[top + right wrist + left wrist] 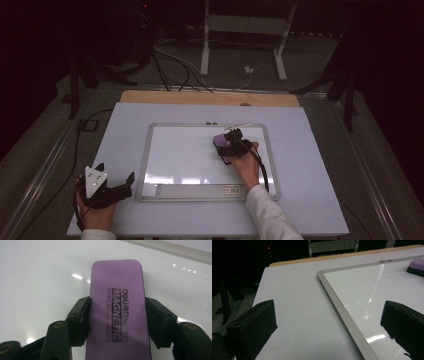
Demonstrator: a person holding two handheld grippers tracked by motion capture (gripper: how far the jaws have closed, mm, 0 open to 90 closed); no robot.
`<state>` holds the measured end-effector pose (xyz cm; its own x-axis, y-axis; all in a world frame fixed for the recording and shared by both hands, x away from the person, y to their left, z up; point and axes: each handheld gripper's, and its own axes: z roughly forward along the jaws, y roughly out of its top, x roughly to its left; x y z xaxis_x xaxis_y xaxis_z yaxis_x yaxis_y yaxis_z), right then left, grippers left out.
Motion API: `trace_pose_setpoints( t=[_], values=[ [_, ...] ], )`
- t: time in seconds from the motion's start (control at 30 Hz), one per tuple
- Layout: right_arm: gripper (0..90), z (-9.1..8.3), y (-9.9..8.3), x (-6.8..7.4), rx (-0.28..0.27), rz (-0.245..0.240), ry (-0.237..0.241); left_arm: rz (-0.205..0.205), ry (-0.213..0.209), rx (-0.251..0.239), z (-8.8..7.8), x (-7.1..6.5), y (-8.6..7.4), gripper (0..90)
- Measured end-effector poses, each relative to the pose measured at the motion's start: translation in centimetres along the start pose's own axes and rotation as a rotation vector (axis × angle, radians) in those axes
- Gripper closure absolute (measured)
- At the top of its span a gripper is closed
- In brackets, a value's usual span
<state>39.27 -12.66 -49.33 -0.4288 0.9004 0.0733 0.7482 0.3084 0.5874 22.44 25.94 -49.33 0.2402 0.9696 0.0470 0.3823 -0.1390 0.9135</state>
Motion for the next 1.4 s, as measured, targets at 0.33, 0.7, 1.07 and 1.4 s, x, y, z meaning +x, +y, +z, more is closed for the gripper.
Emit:
trace_pose_setpoints(
  t=[0.33,0.7,1.07,1.4],
  values=[
    [40.8,-0.1,-0.1,-0.1,0.014,-0.013,0.015,-0.002,-0.001,-0.002,0.0,0.0,0.0,1.0],
    [27.1,-1.0,-0.6,0.7,-0.048,-0.096,-0.021,0.0,-0.005,0.002,0.2,0.0,0.0,1.0],
    [32.8,-1.7,-1.3,2.1,-0.068,-0.21,-0.037,0.003,-0.004,0.002,0.1,0.0,0.0,1.0],
    [32.1,-1.7,-1.1,1.4,-0.064,-0.203,-0.042,0.004,-0.004,0.001,0.1,-0.1,0.0,1.0]
  ],
)
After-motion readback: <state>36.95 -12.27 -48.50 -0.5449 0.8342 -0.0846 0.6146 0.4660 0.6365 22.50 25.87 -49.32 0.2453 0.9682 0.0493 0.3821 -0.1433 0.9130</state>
